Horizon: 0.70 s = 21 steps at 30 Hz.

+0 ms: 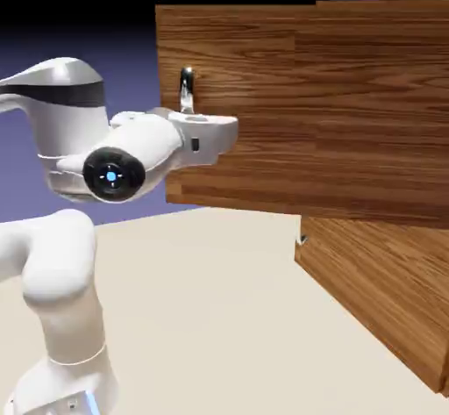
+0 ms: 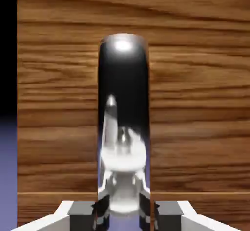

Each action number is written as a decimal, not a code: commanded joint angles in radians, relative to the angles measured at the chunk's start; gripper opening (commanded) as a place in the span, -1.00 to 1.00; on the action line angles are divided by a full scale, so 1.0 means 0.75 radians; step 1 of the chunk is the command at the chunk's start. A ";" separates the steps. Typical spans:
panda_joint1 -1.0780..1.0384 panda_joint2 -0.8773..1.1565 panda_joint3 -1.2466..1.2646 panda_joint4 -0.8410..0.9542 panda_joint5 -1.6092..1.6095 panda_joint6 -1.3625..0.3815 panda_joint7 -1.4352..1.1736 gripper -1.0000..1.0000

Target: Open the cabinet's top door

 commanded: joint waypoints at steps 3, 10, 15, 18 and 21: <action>0.054 0.059 -0.145 0.103 -0.119 -0.128 -0.009 -1.00; 0.293 0.190 -0.460 0.428 -0.345 -0.435 -0.019 -1.00; 0.499 0.239 -0.629 0.670 -0.445 -0.622 -0.005 -1.00; 0.626 0.253 -0.715 0.815 -0.489 -0.725 0.011 -1.00; 0.753 0.257 -0.790 0.960 -0.525 -0.823 0.033 -1.00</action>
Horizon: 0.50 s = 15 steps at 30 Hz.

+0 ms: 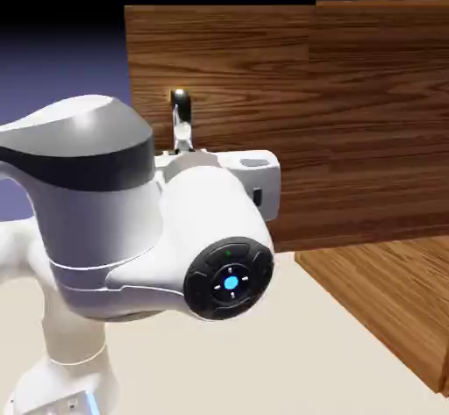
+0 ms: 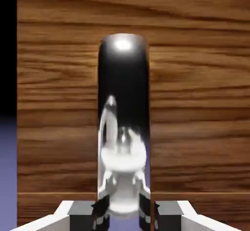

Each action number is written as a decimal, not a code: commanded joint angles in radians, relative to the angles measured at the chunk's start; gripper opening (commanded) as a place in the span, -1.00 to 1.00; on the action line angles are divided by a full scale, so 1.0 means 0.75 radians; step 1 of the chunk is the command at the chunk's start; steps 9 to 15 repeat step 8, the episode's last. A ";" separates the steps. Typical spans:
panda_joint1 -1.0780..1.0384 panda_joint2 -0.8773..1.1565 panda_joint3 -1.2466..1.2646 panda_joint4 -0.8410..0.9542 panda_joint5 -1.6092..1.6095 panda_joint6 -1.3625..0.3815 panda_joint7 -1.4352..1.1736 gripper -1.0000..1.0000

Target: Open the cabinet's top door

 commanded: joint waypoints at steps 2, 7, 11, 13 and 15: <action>0.084 -0.002 -0.044 0.097 -0.019 -0.062 0.017 -1.00; 0.290 -0.019 -0.137 0.338 -0.053 -0.214 0.071 -1.00; 0.292 -0.019 -0.138 0.341 -0.053 -0.216 0.071 -1.00; 0.292 -0.019 -0.138 0.341 -0.053 -0.216 0.071 -1.00; 0.292 -0.019 -0.138 0.341 -0.053 -0.216 0.071 -1.00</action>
